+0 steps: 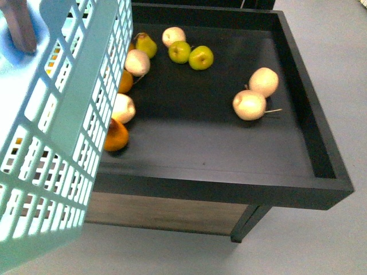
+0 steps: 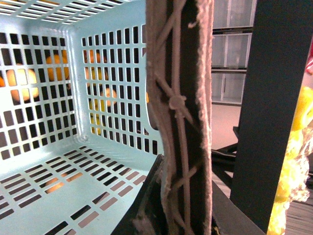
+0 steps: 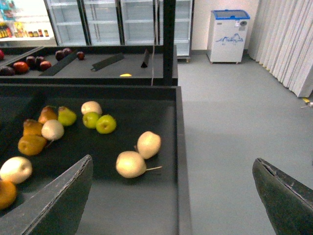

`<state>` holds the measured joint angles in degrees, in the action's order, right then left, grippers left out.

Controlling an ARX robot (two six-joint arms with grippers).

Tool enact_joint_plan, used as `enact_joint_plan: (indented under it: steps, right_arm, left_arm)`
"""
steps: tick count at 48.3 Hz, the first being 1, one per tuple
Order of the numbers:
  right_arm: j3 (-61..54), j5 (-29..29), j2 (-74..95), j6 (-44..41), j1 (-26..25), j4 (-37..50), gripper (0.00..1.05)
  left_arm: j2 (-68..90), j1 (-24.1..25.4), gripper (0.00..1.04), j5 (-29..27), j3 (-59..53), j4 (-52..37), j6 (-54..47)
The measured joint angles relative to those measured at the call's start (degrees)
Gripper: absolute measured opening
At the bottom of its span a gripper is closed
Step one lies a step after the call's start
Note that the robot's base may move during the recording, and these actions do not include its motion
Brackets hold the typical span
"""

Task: Pick lemon and mango into basket

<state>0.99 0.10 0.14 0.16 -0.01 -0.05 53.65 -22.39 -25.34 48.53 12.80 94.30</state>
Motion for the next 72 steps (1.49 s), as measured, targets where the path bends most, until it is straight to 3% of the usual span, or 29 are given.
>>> enact_joint_plan:
  steps: [72]
  right_arm:
    - [0.0, -0.09, 0.07, 0.02, 0.0, -0.04, 0.96]
  left_arm:
    - [0.02, 0.0, 0.07, 0.07, 0.07, 0.02, -0.04]
